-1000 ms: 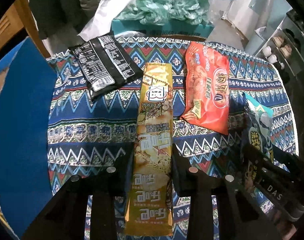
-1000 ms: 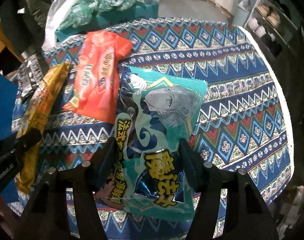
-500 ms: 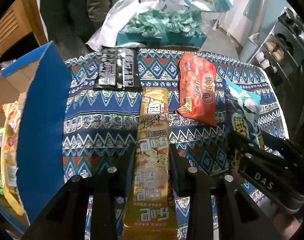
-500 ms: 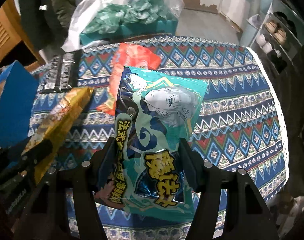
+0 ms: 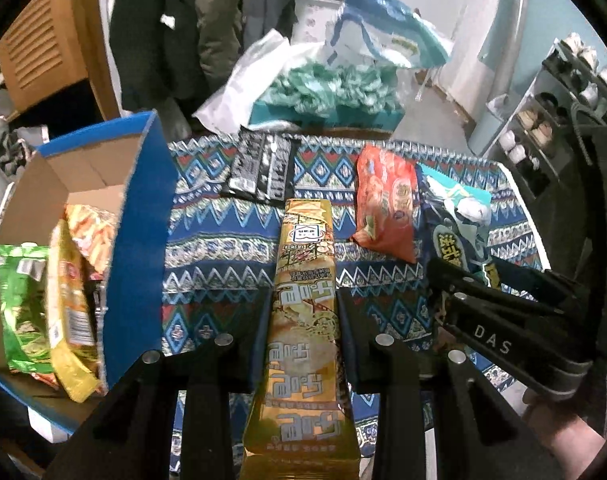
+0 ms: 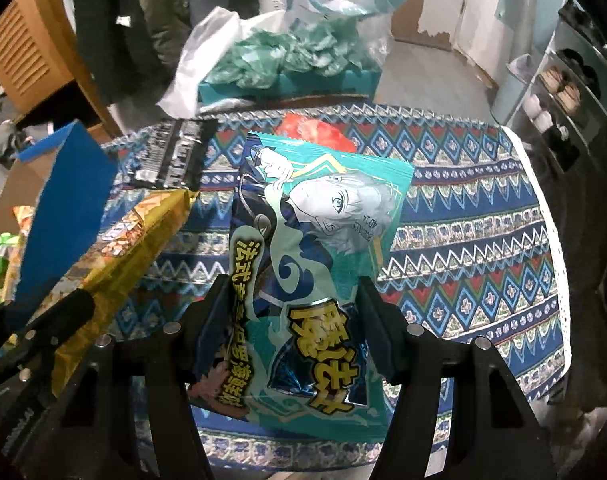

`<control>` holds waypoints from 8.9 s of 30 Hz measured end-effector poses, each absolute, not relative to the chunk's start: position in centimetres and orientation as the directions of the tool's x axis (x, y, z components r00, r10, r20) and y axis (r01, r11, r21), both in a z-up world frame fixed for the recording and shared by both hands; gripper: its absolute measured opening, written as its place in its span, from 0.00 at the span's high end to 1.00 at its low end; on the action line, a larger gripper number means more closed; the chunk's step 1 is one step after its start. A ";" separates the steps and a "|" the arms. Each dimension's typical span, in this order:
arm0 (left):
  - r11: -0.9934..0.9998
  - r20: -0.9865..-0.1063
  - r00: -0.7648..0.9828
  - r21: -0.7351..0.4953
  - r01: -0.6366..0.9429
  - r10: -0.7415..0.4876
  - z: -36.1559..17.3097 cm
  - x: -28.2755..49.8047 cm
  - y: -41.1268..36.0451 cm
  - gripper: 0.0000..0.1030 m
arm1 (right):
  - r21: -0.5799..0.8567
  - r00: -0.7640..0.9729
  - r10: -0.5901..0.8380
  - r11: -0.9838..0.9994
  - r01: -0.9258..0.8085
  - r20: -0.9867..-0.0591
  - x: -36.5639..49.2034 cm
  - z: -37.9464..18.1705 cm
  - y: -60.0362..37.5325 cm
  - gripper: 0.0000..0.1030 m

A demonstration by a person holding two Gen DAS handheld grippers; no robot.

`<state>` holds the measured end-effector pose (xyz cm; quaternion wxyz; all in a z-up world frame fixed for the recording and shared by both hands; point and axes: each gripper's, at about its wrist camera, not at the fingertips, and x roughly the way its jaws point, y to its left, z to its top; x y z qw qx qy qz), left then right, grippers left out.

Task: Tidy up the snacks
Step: 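Lift and carry the teal bag and yellow bar over the box with both tools, then lower both tools into the box and open them to release the snacks, then withdraw both tools from the box toward the orange packet, then grasp the orange packet with the right tool while the left grasps the black packet, then lift and carry the orange and black packets over the box with both tools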

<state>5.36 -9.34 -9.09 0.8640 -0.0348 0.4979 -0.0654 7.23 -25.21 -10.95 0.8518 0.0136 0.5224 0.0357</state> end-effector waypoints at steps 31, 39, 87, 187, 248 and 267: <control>0.968 -0.732 0.681 -0.182 -0.174 -0.015 -1.6 2.0 5.7 0.69 | 0.095 0.493 0.272 0.930 -0.354 -0.827 7.1 -4.4 -8.7 0.39; 0.948 -0.737 0.674 -0.185 -0.259 0.041 -2.5 1.4 10.1 0.69 | 0.089 0.465 0.313 0.893 -0.441 -0.828 7.2 -4.2 -3.1 0.39; 0.922 -0.778 0.620 -0.160 -0.353 0.102 -4.5 2.1 13.3 0.24 | 0.103 0.470 0.295 0.914 -0.391 -0.832 10.3 -4.6 -3.0 0.23; 0.997 -0.936 0.349 -0.059 -0.050 -0.038 -19.4 26.1 -10.1 0.58 | 0.077 0.317 0.062 0.996 0.034 -0.946 22.7 -21.6 -25.6 0.47; 0.995 -0.799 0.600 -0.091 -0.050 -0.043 -2.1 8.1 0.2 0.73 | 0.069 0.523 0.213 0.957 -0.281 -0.825 11.7 -2.4 -15.0 0.48; 0.970 -0.799 0.601 -0.127 -0.207 0.023 -2.2 5.0 10.9 0.72 | 0.072 0.433 0.317 0.866 -0.495 -0.844 10.9 -3.2 -1.9 0.48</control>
